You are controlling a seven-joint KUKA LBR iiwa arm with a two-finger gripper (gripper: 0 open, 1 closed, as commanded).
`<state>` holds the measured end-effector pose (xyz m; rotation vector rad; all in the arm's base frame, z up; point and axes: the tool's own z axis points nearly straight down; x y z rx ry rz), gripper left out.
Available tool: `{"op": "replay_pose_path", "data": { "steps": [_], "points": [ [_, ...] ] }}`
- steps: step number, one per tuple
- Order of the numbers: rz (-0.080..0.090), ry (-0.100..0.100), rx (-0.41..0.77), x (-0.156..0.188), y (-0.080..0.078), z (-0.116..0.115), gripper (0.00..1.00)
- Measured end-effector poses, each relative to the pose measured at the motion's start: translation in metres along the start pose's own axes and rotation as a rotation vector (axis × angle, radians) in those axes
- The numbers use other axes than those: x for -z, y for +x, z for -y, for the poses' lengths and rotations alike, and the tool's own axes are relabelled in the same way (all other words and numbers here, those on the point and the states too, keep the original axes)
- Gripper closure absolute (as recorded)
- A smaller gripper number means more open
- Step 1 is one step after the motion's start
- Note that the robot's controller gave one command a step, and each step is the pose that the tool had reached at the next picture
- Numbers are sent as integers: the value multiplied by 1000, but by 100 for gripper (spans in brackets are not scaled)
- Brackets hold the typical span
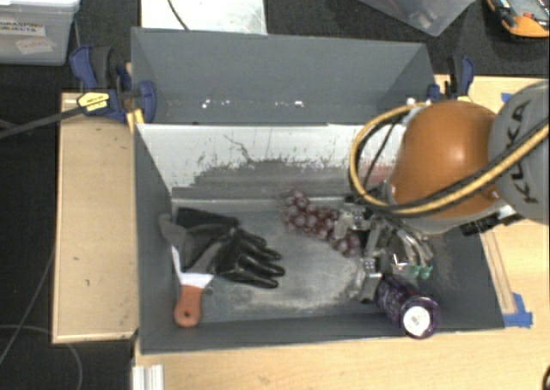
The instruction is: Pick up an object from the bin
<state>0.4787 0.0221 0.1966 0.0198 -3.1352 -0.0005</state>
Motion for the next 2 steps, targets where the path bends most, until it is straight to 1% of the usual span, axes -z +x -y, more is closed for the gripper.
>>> {"op": "replay_pose_path", "data": {
  "steps": [1,2],
  "points": [
    [8,0,-1,4,-2,0,0],
    [10,-3,191,-127,-29,-200,0]
  ]
}}
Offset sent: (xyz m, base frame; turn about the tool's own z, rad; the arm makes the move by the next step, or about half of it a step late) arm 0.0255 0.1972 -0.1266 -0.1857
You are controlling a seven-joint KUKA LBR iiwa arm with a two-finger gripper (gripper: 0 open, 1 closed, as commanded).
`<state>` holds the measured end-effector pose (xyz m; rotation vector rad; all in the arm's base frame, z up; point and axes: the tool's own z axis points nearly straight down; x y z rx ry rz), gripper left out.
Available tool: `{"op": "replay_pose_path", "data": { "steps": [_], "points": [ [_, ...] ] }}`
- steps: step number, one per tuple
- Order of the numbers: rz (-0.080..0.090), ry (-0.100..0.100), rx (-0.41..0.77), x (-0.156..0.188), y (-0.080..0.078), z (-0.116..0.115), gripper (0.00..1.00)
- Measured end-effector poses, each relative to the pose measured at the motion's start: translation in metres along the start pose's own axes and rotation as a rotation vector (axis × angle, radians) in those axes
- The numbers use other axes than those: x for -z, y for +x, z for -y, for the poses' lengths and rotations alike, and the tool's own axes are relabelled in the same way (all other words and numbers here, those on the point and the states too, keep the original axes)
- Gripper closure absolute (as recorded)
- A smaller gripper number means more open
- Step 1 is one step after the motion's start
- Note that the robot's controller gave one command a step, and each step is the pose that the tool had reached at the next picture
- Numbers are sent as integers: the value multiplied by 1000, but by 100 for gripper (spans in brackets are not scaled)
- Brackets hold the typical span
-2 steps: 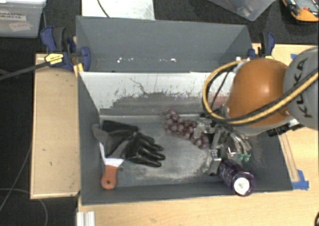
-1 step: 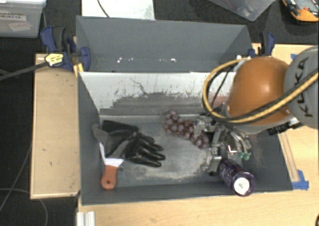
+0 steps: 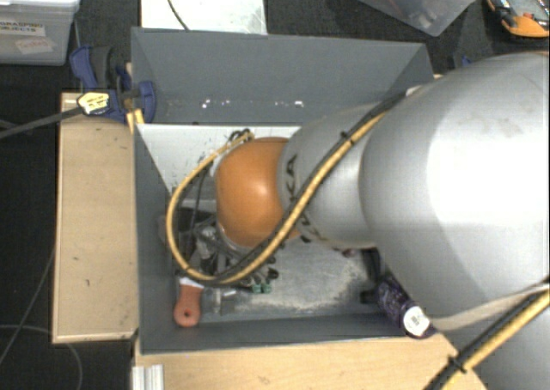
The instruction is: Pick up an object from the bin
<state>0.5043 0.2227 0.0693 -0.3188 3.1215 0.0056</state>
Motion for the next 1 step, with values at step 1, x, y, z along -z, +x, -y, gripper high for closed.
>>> {"op": "replay_pose_path", "data": {
  "steps": [1],
  "points": [
    [1,5,-223,63,51,177,0]
  ]
}}
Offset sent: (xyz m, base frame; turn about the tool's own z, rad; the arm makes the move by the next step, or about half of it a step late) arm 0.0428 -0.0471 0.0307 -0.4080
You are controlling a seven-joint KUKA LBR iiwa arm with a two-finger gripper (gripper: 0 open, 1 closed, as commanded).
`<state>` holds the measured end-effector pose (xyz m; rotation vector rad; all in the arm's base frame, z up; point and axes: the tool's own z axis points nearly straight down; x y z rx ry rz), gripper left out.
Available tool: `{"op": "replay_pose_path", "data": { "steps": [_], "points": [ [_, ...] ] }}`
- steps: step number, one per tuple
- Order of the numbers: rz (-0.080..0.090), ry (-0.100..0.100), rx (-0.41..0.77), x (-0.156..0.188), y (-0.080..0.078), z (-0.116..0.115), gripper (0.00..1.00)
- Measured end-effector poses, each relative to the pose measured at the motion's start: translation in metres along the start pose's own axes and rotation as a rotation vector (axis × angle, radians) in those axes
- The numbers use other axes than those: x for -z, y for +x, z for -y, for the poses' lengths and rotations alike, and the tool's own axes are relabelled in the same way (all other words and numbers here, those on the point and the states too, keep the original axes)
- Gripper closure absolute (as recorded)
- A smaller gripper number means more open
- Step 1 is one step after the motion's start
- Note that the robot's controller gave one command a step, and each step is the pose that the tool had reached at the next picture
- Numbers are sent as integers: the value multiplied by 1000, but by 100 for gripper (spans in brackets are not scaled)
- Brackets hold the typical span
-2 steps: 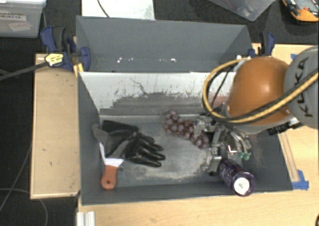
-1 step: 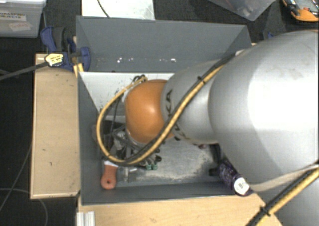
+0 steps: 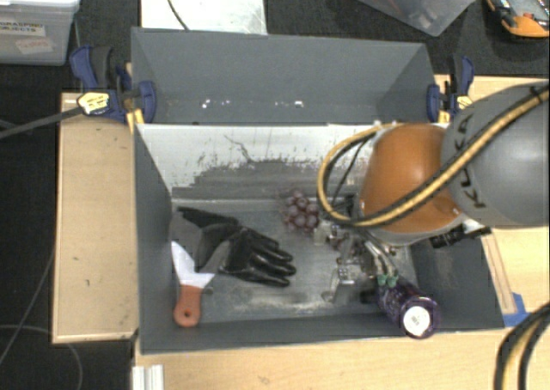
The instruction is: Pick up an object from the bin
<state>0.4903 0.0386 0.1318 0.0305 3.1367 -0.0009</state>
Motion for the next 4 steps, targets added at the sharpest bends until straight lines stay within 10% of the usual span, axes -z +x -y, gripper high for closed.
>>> {"op": "replay_pose_path", "data": {
  "steps": [1,2,3,4],
  "points": [
    [5,-8,630,-29,-53,-136,0],
    [6,1,-92,-61,-23,-139,0],
    [12,-8,758,-61,-66,-111,100],
    [13,-11,804,-61,-75,-104,100]
  ]
}}
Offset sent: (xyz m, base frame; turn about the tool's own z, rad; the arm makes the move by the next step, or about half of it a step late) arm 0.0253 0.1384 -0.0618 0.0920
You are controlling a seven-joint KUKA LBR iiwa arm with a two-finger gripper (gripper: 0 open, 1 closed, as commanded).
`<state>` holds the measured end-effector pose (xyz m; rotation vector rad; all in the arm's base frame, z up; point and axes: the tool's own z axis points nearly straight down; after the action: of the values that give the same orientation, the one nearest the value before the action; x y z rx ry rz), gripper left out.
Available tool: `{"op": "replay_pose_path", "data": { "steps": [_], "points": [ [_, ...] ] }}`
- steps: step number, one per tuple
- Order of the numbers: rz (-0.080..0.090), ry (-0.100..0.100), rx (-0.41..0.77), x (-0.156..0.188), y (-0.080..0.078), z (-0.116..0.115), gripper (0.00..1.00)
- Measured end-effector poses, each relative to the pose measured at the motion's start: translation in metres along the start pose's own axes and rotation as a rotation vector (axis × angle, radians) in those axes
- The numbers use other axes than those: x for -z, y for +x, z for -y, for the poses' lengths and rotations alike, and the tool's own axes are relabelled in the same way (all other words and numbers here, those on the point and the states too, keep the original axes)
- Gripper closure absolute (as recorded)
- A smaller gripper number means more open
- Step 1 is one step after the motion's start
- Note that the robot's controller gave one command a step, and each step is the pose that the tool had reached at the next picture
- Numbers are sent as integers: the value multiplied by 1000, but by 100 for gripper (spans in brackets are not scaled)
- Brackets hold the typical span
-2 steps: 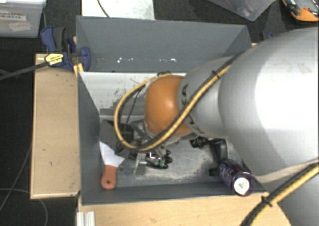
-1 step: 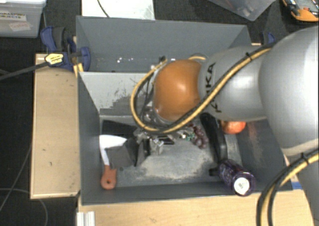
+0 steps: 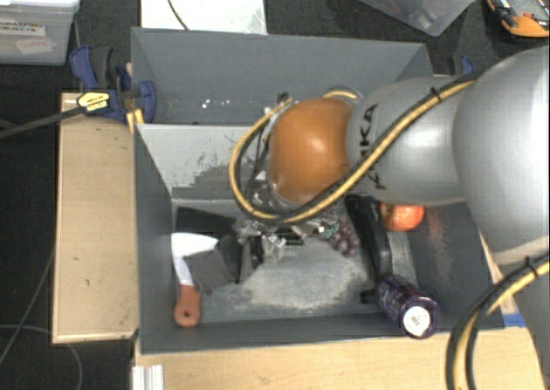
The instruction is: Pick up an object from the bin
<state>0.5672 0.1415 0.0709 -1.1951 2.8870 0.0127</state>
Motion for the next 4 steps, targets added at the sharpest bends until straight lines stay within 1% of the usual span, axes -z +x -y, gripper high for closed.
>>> {"op": "replay_pose_path", "data": {
  "steps": [1,2,4],
  "points": [
    [1,0,-1,7,0,-1,100],
    [-2,-2,-4,28,1,-2,100],
    [1,0,-5,76,-1,-1,100]
  ]
}}
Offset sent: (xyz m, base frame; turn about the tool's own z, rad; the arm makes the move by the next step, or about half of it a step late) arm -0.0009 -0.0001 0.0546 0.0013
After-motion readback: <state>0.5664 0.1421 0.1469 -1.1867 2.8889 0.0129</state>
